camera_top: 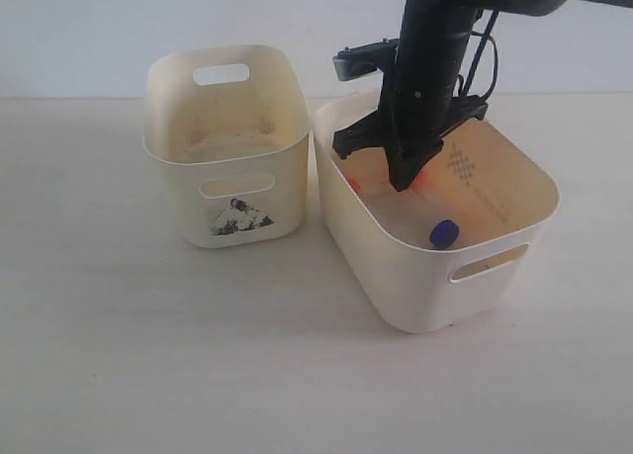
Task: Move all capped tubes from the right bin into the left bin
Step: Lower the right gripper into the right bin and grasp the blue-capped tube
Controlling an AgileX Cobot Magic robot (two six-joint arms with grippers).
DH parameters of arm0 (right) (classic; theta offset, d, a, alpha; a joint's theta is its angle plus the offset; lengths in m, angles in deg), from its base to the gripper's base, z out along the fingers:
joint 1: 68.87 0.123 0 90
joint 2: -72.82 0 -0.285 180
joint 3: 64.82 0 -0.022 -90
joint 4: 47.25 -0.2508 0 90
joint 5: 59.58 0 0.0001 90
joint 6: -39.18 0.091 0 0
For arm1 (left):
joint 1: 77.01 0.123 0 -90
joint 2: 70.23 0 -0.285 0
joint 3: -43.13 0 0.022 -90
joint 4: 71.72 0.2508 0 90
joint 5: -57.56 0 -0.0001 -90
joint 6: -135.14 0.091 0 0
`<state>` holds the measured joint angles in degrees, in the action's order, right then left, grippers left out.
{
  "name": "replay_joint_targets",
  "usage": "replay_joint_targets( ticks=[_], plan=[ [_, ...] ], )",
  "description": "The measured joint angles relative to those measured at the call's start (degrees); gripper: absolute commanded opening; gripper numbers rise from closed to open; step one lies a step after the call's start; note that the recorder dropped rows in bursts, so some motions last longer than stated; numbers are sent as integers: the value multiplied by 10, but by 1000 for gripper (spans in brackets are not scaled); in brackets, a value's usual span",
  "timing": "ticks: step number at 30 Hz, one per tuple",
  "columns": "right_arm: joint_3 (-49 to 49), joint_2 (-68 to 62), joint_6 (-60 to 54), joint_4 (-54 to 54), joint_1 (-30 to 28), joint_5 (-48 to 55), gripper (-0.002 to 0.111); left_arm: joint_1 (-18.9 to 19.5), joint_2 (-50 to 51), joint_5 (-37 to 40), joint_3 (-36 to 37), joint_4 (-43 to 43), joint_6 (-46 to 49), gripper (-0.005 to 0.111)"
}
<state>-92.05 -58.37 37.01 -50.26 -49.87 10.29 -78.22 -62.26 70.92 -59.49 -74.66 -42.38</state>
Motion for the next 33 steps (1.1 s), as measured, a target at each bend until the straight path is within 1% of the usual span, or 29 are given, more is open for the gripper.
replay_joint_targets(
  ticks=[5,7,9,13,15,25,28,29,31,33],
  plan=[
    [0,-18,0,0,0,0,0,0,0,0,0,0,0,4],
    [0,-26,0,1,0,0,4,0,0,0,0,0,0,4],
    [0,-32,0,3,0,0,13,0,0,0,0,0,0,4],
    [0,-38,0,6,0,0,43,0,0,0,0,0,0,4],
    [0,-39,0,7,0,0,51,0,0,0,0,0,0,4],
    [0,-56,2,48,0,0,51,0,0,0,0,0,0,4],
    [-4,-71,7,70,0,4,51,0,0,0,0,0,0,4],
    [-7,-74,9,73,2,5,48,0,0,0,0,0,0,4],
    [-8,-88,18,69,4,1,28,0,0,0,0,0,0,4],
    [-4,-102,18,63,4,1,-1,0,0,0,0,0,0,4]
  ],
)
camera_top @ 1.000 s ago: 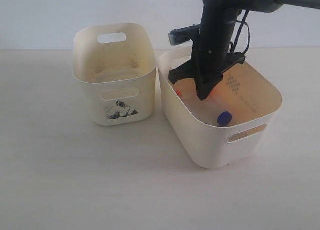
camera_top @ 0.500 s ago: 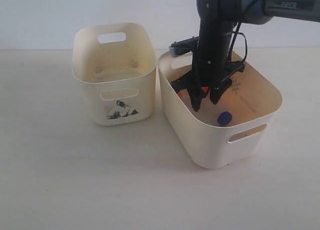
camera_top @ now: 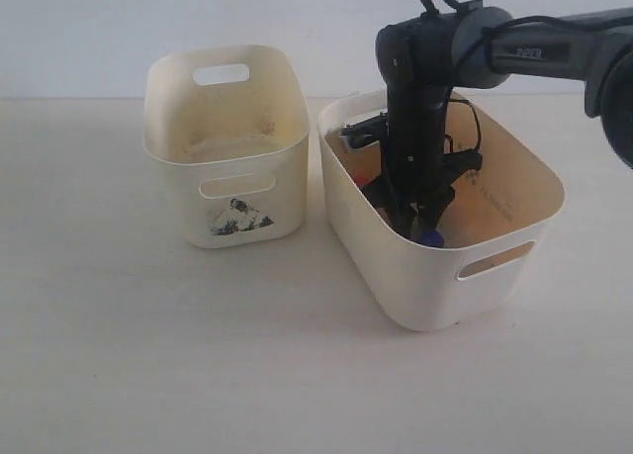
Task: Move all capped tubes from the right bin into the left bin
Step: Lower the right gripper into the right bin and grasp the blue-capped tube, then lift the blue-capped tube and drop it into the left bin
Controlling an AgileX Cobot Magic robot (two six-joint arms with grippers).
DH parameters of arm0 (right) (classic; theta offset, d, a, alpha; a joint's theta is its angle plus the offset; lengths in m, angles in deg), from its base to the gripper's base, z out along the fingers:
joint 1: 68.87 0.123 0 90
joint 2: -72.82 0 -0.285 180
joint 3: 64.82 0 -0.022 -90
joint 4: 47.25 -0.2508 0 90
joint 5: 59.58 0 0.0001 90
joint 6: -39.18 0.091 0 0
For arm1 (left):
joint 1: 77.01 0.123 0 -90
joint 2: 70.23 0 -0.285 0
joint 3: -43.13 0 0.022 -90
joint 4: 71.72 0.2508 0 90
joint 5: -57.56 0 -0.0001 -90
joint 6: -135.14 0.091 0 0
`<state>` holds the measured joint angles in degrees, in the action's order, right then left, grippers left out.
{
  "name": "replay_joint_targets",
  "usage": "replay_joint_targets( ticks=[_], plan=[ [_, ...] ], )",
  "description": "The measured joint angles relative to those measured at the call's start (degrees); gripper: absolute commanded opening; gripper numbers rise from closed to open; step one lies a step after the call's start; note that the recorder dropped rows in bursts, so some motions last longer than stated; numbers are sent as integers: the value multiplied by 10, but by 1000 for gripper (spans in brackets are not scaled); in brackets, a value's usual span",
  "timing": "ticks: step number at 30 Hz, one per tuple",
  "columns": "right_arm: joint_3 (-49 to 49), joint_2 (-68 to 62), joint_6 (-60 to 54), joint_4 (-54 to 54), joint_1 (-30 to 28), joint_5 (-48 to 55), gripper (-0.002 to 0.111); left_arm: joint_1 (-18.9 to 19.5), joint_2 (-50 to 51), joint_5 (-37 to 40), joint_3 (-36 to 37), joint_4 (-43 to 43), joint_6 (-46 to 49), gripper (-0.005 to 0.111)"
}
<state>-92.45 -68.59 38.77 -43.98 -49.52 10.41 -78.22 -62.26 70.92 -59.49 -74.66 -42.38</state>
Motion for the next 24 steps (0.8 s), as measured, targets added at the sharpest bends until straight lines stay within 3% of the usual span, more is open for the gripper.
replay_joint_targets(
  ticks=[8,17,21,24],
  plan=[
    [1,16,4,-3,0,0,0,0,0,0,0,0,0,4],
    [3,171,4,-16,0,-3,0,0,0,0,0,0,0,4],
    [3,244,-48,-118,-1,-50,0,0,0,0,0,0,0,4],
    [3,269,-188,-284,-2,-110,0,0,0,0,0,0,0,4]
  ],
)
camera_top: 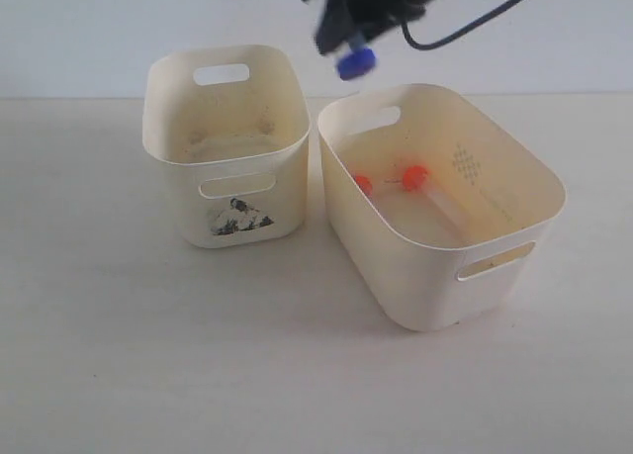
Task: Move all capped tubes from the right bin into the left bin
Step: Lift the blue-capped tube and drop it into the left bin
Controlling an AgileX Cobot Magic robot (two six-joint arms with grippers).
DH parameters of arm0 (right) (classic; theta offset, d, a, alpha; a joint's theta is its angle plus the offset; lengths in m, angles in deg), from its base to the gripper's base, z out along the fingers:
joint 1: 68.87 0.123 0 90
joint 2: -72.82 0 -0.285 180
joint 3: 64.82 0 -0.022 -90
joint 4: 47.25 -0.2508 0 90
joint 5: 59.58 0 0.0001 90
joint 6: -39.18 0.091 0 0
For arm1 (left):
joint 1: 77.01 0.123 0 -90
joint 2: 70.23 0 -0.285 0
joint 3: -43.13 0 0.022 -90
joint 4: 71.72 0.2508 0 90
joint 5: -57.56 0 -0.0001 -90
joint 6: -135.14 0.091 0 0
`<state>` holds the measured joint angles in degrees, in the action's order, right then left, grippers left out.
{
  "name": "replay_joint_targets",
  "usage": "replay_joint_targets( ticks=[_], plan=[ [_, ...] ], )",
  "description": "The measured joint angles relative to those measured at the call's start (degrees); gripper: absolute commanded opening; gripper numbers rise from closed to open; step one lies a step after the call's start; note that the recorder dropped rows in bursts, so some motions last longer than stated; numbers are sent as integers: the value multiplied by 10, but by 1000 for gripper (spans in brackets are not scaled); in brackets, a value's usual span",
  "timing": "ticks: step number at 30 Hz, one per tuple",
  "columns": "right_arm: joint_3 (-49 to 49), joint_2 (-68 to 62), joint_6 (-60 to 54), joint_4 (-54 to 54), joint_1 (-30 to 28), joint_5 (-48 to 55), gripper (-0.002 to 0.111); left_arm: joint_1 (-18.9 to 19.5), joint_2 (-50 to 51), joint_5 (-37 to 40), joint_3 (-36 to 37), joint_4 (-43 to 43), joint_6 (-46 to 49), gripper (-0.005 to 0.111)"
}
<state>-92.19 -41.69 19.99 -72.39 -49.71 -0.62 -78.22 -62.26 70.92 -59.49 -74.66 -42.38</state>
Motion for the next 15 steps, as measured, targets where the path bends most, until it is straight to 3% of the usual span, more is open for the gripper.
replay_joint_targets(
  ticks=[2,5,9,10,12,14,15],
  plan=[
    [0,5,-122,-125,5,-20,2,0,0,0,0,0,0,4],
    [0,1,-225,-221,27,-52,19,0,0,0,0,0,0,4],
    [0,-20,-247,-233,50,-119,64,0,0,0,0,0,0,4],
    [0,-29,-247,-233,54,-139,70,0,0,0,0,0,0,4],
    [0,-46,-236,-233,55,-177,63,0,0,0,0,0,0,4],
    [0,-62,-209,-230,55,-211,38,0,0,0,0,0,0,4],
    [0,-66,-194,-225,55,-221,19,0,0,0,0,0,0,4]
  ],
)
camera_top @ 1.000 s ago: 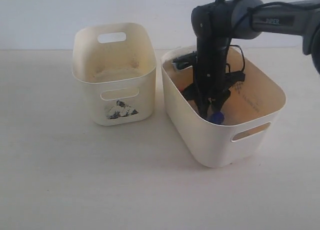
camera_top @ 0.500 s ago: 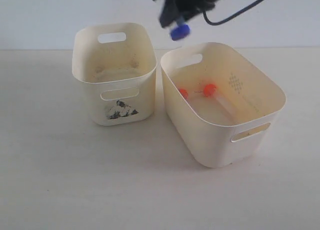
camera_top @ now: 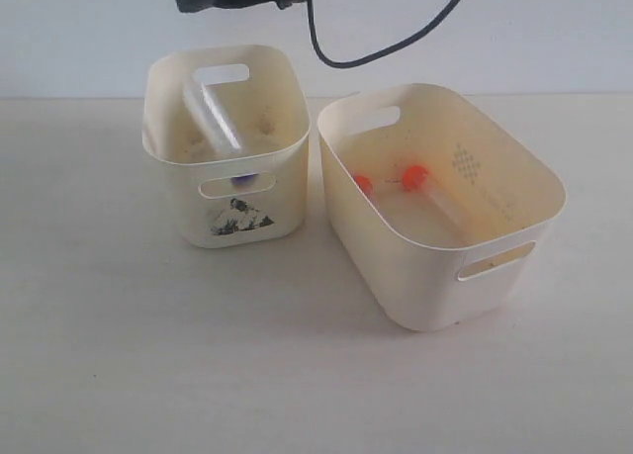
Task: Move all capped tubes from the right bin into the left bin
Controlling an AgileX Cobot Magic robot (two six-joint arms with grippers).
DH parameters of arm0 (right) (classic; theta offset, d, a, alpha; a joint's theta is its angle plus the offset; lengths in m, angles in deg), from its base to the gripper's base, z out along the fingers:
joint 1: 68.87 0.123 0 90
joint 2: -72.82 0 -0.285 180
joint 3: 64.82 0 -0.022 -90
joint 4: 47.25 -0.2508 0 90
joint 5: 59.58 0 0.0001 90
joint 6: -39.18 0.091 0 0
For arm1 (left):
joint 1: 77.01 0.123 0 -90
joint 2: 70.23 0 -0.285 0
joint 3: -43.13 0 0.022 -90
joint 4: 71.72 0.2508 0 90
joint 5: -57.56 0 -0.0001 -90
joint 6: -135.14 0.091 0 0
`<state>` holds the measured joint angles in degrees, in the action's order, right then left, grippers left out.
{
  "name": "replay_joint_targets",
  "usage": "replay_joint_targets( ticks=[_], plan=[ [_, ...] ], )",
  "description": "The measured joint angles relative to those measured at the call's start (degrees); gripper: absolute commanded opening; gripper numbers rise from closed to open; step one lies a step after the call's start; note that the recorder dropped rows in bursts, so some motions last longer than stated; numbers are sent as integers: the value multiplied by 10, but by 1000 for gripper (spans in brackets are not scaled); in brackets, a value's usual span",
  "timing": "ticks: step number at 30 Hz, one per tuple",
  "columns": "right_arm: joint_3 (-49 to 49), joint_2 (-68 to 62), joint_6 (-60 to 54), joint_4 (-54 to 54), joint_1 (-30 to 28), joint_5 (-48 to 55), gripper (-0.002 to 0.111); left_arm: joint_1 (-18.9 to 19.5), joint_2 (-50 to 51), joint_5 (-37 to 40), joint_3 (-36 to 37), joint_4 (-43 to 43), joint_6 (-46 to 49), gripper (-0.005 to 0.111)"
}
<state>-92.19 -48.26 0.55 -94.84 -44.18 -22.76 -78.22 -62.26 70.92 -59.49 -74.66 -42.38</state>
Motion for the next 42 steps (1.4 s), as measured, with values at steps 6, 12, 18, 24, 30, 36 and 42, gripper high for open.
replay_joint_targets(
  ticks=[6,12,18,24,30,36,42],
  plan=[
    [0,8,53,67,-9,15,0,0,0,0,0,0,0,4],
    [0,70,178,221,-58,116,0,0,0,0,0,0,0,4],
    [0,97,240,300,-122,280,0,0,0,0,0,0,0,4],
    [9,72,261,316,-149,325,0,0,0,0,0,0,0,4],
    [50,25,268,312,-149,330,0,0,0,0,0,0,0,4],
    [67,-16,273,293,-149,333,0,0,0,0,0,0,0,4],
    [68,-40,273,277,-134,330,0,0,0,0,0,0,0,4]
  ],
)
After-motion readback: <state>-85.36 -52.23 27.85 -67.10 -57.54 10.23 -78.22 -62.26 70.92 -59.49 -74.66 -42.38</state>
